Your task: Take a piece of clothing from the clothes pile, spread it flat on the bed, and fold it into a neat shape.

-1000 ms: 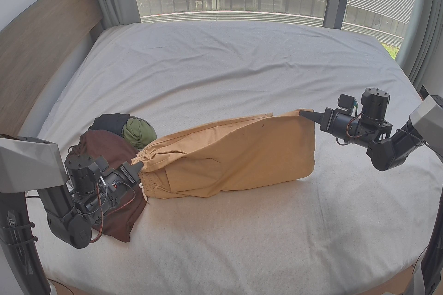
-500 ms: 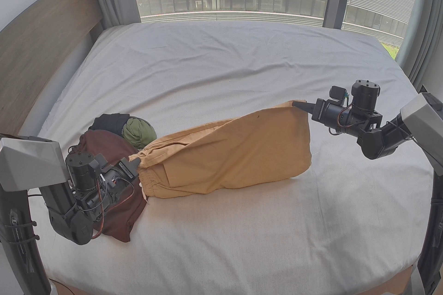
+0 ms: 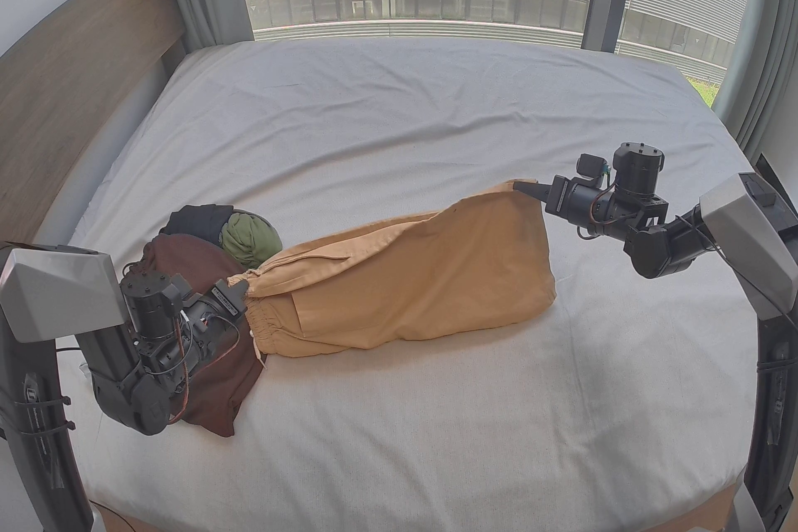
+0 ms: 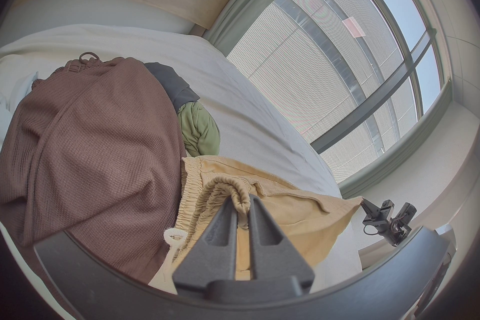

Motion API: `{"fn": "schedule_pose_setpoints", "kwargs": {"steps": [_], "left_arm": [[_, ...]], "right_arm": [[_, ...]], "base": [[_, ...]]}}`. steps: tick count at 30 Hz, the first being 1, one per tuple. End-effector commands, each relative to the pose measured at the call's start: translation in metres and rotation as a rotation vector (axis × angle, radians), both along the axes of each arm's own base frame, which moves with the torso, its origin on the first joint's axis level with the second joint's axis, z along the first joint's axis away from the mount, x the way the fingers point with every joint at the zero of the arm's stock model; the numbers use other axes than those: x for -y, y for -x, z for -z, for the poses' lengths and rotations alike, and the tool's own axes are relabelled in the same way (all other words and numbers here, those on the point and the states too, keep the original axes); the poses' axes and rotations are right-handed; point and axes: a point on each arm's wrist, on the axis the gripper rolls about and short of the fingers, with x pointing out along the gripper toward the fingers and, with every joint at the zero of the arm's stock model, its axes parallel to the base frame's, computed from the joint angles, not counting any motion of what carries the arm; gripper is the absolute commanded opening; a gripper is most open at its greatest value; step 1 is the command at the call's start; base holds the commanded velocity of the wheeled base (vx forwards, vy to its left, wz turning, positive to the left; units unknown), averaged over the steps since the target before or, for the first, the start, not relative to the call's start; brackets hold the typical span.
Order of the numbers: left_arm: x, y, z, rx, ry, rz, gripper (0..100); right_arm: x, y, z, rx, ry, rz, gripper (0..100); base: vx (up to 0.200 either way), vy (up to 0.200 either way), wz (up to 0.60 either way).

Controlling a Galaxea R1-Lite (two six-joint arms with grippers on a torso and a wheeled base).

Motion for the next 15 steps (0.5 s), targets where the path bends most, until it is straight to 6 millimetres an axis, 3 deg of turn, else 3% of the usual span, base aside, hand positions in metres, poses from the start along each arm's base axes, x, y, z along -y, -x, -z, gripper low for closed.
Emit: {"fn": "schedule_pose_setpoints", "kwargs": {"steps": [1, 6, 15], "left_arm": [[-0.001, -0.003, 0.003, -0.002, 0.001, -0.004, 0], [-0.004, -0.009, 0.011, -0.012, -0.003, -0.027, 0], [-0.005, -0.016, 0.016, -0.008, -0.004, -0.045, 0]], "right_arm": [[-0.004, -0.008, 0.012, -0.014, 0.002, -0.002, 0], [-0.006, -0.025, 0.017, 0.02, 0.001, 0.047, 0], [-0.008, -0.036, 0.024, 0.019, 0.003, 0.059, 0]], "base": [[0.0, 0.0, 0.0], [0.0, 0.0, 0.0], [0.0, 0.0, 0.0]]}}
